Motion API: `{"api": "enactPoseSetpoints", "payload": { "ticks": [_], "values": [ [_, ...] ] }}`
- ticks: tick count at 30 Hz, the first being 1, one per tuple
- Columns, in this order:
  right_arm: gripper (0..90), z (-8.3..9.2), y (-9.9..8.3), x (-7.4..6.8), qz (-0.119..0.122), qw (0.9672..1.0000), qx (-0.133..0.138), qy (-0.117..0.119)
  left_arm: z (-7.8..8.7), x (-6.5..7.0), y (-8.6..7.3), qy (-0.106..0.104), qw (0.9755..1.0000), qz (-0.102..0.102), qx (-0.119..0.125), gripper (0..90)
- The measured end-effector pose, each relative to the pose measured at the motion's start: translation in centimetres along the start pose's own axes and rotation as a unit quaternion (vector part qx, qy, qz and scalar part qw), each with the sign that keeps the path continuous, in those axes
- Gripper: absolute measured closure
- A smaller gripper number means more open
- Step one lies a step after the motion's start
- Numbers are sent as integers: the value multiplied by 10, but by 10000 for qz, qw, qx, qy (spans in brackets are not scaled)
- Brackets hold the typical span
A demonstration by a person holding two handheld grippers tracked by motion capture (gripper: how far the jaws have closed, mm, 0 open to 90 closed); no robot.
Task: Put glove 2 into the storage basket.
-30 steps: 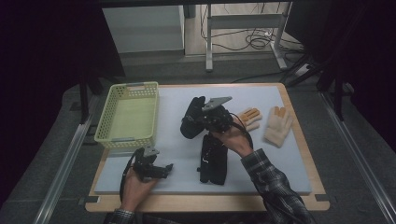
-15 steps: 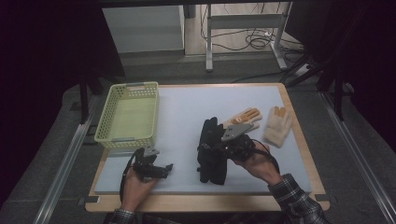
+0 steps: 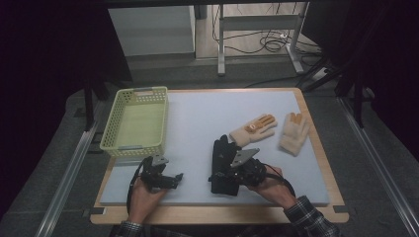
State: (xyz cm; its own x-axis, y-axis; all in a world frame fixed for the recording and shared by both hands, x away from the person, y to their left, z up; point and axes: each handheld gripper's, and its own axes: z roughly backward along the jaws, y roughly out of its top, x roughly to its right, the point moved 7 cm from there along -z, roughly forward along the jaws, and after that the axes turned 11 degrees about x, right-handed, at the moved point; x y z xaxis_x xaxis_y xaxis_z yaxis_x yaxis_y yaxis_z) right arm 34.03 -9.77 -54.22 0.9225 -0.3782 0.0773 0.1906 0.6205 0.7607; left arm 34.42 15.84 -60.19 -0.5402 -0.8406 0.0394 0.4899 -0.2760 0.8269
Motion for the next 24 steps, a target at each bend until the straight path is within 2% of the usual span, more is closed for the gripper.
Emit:
{"api": "enactPoseSetpoints", "payload": {
  "ticks": [5,6,7,11,15,19,20,23,24],
  "values": [
    [593,0,-5,4,-215,9998,40,38,0,0,0,0,10000,0,1,57],
    [593,0,-5,4,-215,9998,40,38,0,0,0,0,10000,0,1,57],
    [544,5,-3,6,-275,9996,117,9,0,0,0,0,10000,0,0,57],
    [507,16,-2,16,-515,9980,346,-122,0,0,0,0,10000,1,0,57],
    [508,24,-7,27,-790,9954,501,-197,0,0,0,4,10000,8,7,57],
    [521,29,-7,25,-950,9929,705,-88,0,0,0,5,10000,8,7,57],
    [542,30,-6,23,-958,9926,745,-56,0,0,0,5,10000,12,12,57],
    [711,30,0,15,-861,9931,797,25,0,0,0,6,10000,16,15,57],
    [711,30,0,15,-861,9931,797,25,0,0,0,6,10000,16,15,57]
  ]
}}
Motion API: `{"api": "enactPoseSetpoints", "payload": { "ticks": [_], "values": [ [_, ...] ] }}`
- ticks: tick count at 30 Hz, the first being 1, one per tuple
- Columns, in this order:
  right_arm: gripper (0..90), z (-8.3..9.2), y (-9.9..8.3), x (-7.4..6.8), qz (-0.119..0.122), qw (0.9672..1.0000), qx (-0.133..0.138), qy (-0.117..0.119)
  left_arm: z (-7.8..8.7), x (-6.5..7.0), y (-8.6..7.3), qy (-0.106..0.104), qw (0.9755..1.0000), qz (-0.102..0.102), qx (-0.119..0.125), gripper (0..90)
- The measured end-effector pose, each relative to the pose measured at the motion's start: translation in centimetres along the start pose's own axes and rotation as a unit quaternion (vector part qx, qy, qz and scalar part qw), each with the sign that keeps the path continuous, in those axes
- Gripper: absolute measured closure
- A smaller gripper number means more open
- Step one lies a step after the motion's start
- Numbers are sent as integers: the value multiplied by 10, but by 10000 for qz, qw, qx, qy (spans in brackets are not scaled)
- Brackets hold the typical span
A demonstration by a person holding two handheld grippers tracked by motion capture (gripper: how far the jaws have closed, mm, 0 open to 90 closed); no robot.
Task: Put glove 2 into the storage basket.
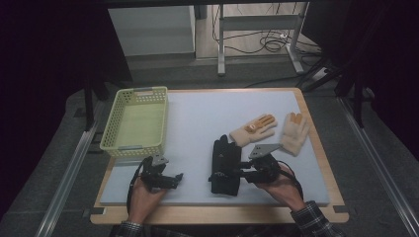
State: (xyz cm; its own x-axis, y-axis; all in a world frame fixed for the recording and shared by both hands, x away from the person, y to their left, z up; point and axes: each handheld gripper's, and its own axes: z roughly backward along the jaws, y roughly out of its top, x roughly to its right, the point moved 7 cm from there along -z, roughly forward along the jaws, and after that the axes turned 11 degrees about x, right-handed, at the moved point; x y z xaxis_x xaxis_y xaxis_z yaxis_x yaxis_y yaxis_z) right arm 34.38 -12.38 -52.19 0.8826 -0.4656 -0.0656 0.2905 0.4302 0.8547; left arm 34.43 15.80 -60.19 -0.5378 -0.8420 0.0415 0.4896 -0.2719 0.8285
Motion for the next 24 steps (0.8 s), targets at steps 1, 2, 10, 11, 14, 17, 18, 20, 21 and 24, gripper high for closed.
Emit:
{"api": "enactPoseSetpoints", "payload": {
  "ticks": [1,2,10,11,14,17,18,20,21,24],
  "values": [
    [786,-3,4,-7,44,9999,47,128,0,0,0,0,10000,1,1,57],
    [814,-6,6,-11,16,9997,92,206,0,0,0,0,10000,0,1,57],
    [845,-45,-3,-13,347,9991,-260,-16,0,0,0,0,10000,-17,-6,58],
    [844,-51,-9,-11,379,9986,-379,-37,0,0,0,5,10000,-20,-18,58],
    [772,-48,-9,-13,234,9992,-324,41,0,0,0,-2,10000,-19,-18,58],
    [708,-37,-5,-24,205,9993,-233,199,0,0,0,-6,10000,-13,-10,58],
    [697,-34,-5,-29,213,9991,-226,302,0,0,0,1,10000,-11,-1,58],
    [682,-32,-5,-35,220,9986,-211,423,0,0,0,1,10000,-10,-3,58],
    [659,-30,-8,-45,290,9979,-258,522,0,0,0,2,10000,-10,-1,58],
    [692,-37,-20,-48,618,9964,-505,281,0,0,0,-2,10000,-21,-19,58]
  ]
}}
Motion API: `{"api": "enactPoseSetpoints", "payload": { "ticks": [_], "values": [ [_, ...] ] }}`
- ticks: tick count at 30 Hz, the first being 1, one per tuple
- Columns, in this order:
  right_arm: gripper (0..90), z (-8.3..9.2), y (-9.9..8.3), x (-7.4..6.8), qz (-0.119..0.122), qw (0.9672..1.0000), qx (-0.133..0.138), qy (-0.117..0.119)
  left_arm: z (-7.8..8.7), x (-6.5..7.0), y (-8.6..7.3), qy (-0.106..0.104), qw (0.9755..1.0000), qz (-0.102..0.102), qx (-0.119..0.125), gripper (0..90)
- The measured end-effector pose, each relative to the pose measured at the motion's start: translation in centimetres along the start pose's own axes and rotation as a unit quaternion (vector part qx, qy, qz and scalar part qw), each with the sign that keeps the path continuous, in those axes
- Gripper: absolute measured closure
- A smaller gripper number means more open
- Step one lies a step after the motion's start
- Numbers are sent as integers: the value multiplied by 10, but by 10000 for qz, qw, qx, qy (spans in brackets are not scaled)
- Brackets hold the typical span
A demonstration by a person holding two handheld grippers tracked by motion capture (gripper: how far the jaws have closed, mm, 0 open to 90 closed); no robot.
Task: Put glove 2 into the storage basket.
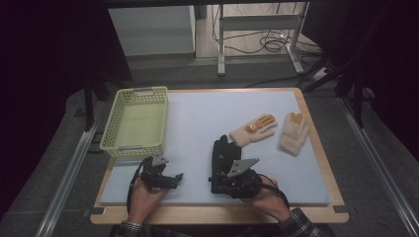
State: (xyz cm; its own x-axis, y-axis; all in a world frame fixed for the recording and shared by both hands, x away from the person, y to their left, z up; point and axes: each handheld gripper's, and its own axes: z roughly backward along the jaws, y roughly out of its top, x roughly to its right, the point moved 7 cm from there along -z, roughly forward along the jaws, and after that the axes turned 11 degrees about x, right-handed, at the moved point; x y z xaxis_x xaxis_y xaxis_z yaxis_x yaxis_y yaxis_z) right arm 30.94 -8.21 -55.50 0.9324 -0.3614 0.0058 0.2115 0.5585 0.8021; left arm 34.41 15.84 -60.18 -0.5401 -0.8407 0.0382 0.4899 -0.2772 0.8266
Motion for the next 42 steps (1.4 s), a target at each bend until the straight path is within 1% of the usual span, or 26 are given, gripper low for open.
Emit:
{"api": "enactPoseSetpoints", "payload": {
  "ticks": [1,2,3,6,8,9,12,14,16,17,18,21,23,24,25,27,28,29,30,31,32,37,38,40,41,42],
  "values": [
    [735,-3,-5,1,164,9997,-121,-130,0,0,0,0,10000,3,3,58],
    [800,-5,-8,1,278,9993,-164,-181,0,0,0,2,10000,2,4,58],
    [848,-5,-9,0,314,9992,-126,-200,0,0,0,0,10000,3,3,58],
    [866,-1,-6,-2,387,9988,-107,-283,0,0,0,-1,10000,2,2,57],
    [866,3,-4,-3,379,9990,-46,-250,0,0,0,-3,10000,5,6,58],
    [863,12,0,-5,301,9993,110,-172,0,0,0,2,10000,9,19,58],
    [856,26,0,-7,213,9993,253,-189,0,0,0,3,10000,14,25,58],
    [843,31,-6,-6,84,9997,206,-138,0,0,0,3,10000,13,22,57],
    [831,33,-10,-4,61,9997,165,-141,0,0,0,3,10000,10,15,57],
    [762,39,-14,-1,-48,9996,243,-128,0,0,0,-1,10000,7,9,58],
    [732,42,-13,2,-120,9993,331,-146,0,0,0,-2,10000,7,8,57],
    [695,50,-12,18,-328,9973,563,-346,0,0,0,-1,10000,8,6,58],
    [703,52,-16,32,-427,9956,581,-605,0,0,0,3,10000,5,3,58],
    [715,52,-19,40,-480,9944,559,-756,0,0,0,3,10000,5,2,58],
    [723,52,-22,46,-565,9934,573,-820,0,0,0,3,10000,5,2,58],
    [737,52,-27,54,-795,9911,674,-832,0,0,0,3,10000,3,2,58],
    [737,52,-27,54,-795,9911,674,-832,0,0,0,7,10000,3,-1,58],
    [751,49,-32,56,-839,9910,588,-861,0,0,0,1,10000,6,1,58],
    [751,49,-32,56,-839,9910,588,-861,0,0,0,1,10000,6,1,58],
    [763,43,-39,56,-727,9924,380,-914,0,0,0,8,10000,4,2,58],
    [767,41,-42,55,-746,9927,335,-884,0,0,0,8,10000,4,4,58],
    [770,30,-47,47,-814,9935,378,-701,0,0,0,1,10000,7,11,58],
    [770,30,-47,47,-814,9935,378,-701,0,0,0,-4,10000,9,7,58],
    [772,22,-46,42,-765,9943,382,-641,1,0,0,-88,10000,41,-6,49],
    [772,20,-45,41,-802,9943,399,-577,1,0,0,-109,9999,44,-9,45],
    [772,17,-43,39,-792,9945,421,-543,3,-1,-1,-113,9999,-6,-33,49]
  ]
}}
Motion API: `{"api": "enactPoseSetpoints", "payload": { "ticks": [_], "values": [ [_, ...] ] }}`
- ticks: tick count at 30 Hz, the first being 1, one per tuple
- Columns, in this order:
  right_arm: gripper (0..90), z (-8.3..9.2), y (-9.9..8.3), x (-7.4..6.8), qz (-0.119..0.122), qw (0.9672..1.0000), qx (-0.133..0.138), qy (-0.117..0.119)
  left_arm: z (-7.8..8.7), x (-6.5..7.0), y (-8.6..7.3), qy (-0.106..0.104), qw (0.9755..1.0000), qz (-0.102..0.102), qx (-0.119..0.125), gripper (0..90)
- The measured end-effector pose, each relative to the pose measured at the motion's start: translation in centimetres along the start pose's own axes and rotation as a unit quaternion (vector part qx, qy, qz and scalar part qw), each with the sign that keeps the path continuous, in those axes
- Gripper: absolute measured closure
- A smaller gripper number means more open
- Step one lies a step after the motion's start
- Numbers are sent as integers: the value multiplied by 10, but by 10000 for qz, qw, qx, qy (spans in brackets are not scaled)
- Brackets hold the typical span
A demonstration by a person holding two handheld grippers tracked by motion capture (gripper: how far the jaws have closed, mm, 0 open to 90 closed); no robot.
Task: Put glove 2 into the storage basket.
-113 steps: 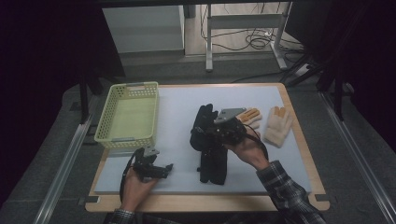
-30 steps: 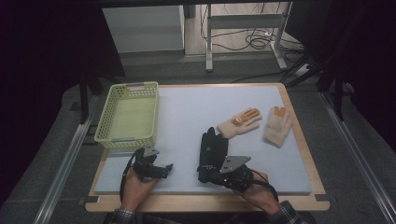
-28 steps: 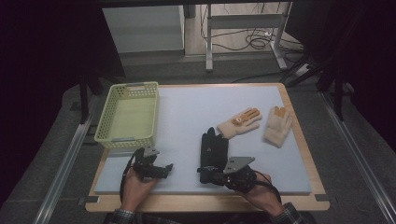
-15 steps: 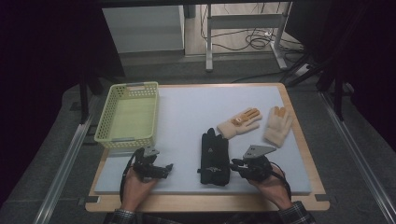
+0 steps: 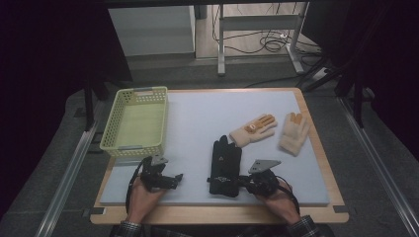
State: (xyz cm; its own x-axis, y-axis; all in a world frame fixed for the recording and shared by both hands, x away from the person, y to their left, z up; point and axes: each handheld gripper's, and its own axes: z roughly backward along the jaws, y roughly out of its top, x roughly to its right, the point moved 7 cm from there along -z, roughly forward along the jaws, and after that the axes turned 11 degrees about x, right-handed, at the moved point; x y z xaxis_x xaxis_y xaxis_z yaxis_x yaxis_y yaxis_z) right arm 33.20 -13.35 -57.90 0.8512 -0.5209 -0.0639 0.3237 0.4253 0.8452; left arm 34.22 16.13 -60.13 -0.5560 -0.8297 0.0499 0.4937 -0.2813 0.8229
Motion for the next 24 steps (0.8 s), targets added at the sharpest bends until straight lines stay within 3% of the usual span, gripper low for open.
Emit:
{"api": "enactPoseSetpoints", "payload": {
  "ticks": [4,5,8,20,24],
  "values": [
    [770,-12,5,-8,65,9999,28,120,6,-8,-4,72,10000,19,-43,40],
    [769,-15,7,-10,89,9999,34,138,10,-16,-8,170,9998,105,-42,34],
    [767,-25,12,-16,147,9998,33,132,16,-24,-13,180,9998,110,-31,31],
    [760,-67,34,-28,225,9996,99,168,16,-24,-13,180,9998,117,-31,27],
    [709,-70,36,-29,246,9994,81,219,16,-24,-13,185,9998,113,-26,27]
  ]
}}
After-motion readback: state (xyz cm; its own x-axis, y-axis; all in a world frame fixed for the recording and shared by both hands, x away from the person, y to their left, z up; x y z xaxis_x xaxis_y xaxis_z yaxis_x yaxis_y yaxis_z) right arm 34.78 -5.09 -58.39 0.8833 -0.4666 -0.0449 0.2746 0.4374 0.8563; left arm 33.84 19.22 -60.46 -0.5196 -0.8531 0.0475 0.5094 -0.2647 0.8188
